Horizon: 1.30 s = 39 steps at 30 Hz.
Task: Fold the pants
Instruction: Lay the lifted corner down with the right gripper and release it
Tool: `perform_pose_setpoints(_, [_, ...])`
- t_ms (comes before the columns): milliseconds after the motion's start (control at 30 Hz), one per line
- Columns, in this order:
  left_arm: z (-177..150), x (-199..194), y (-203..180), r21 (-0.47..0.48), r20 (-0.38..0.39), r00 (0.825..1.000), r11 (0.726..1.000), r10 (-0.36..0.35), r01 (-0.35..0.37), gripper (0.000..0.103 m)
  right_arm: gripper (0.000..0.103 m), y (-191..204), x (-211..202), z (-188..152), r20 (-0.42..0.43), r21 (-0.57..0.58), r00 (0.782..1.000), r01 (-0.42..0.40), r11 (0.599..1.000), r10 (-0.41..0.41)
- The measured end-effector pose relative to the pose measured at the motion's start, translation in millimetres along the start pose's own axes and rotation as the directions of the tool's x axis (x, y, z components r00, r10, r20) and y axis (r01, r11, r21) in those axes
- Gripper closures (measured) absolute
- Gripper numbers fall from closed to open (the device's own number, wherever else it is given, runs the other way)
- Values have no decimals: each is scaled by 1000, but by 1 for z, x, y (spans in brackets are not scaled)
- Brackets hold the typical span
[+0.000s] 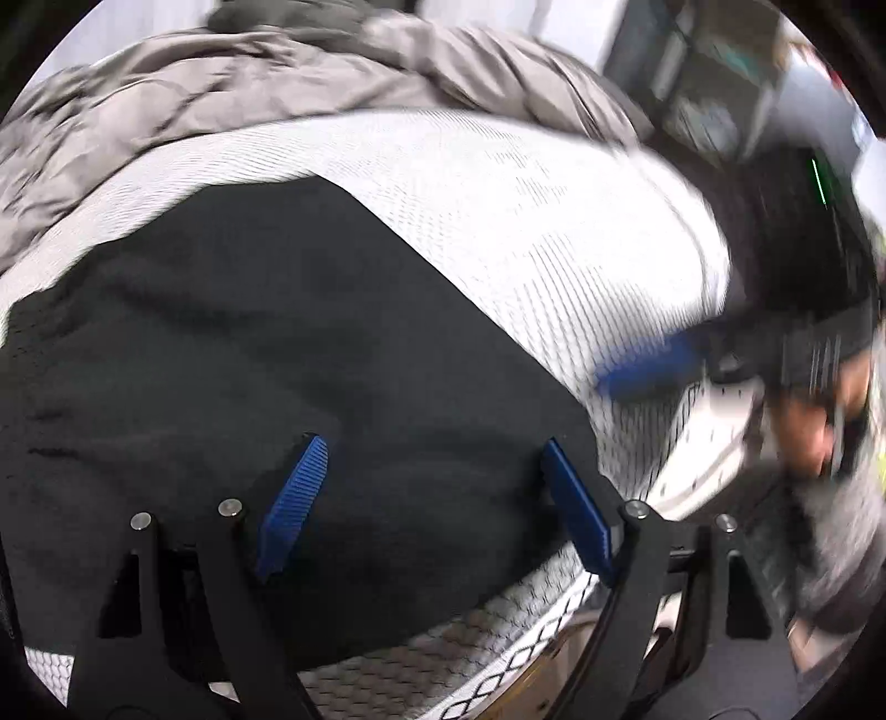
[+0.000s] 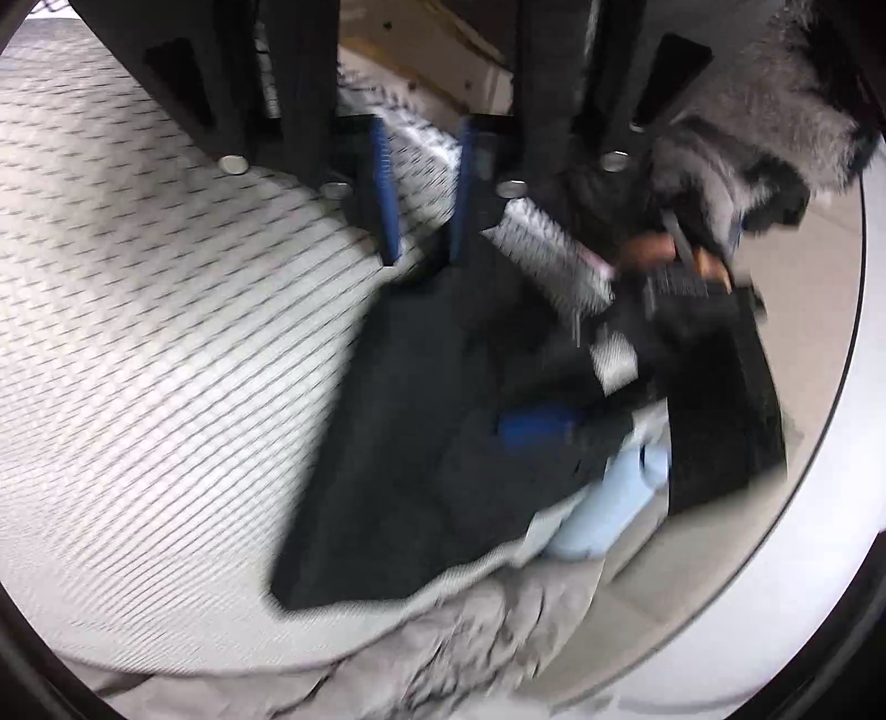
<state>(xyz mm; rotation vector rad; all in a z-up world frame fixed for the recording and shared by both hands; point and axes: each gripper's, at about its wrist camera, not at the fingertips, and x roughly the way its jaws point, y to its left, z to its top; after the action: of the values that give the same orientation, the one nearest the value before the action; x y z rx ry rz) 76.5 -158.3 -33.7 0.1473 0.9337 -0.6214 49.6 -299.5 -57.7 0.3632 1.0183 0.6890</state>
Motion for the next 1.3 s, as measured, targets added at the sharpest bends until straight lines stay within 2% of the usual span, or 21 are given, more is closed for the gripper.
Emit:
perform_pose_setpoints(100, [-7, 14, -16, 97, -40, 996, 993, 78, -74, 21, 70, -11, 3, 10, 41, 51, 999, 1, 999, -3])
perform_pose_setpoints(233, [-9, 16, -18, 105, -45, 995, 991, 90, -85, 19, 70, -12, 43, 22, -43, 58, 999, 11, 998, -8])
perform_pose_setpoints(367, [-12, 19, -19, 104, -60, 993, 990, 97, -90, 18, 72, 1, 72, 40, -40, 12, 999, 28, 1000, -28])
perform_pose_setpoints(500, [-13, 24, -13, 91, -69, 994, 993, 84, -77, 18, 79, -8, 96, 79, -78, 43, 996, 48, 998, -45])
perform_pose_setpoints(567, [-13, 25, -12, 94, -71, 995, 993, 75, -68, 18, 84, -16, 102, 101, -67, 68, 995, 75, 995, -70])
perform_pose_setpoints(667, [-13, 24, -10, 100, -70, 995, 993, 69, -62, 18, 84, -31, 109, 136, -49, 98, 994, 103, 990, -99])
perform_pose_setpoints(800, [-18, 21, -9, 111, -71, 996, 993, 52, -44, 18, 84, -50, 123, 192, -26, 75, 988, 151, 986, -149])
perform_pose_setpoints(1000, [-18, 20, -10, 133, -72, 995, 990, 64, -54, 14, 84, -56, 144, 232, 41, 66, 979, 194, 979, -197])
perform_pose_setpoints(1067, [-17, 16, -9, 129, -55, 997, 991, 48, -41, 14, 81, -56, 134, 231, 52, 88, 978, 197, 976, -202])
perform_pose_setpoints(1133, [-15, 8, -2, 103, -31, 999, 995, 10, -7, 14, 72, -51, 119, 217, 69, 114, 980, 180, 977, -188])
perform_pose_setpoints(1200, [-12, -9, 12, 50, 14, 999, 997, -52, 51, 14, 50, -52, 95, 187, 90, 158, 987, 119, 980, -134])
perform_pose_setpoints(1300, [-8, -39, 37, -31, 106, 992, 997, -72, 76, 14, 49, -52, 80, 144, 96, 211, 994, 34, 977, -55])
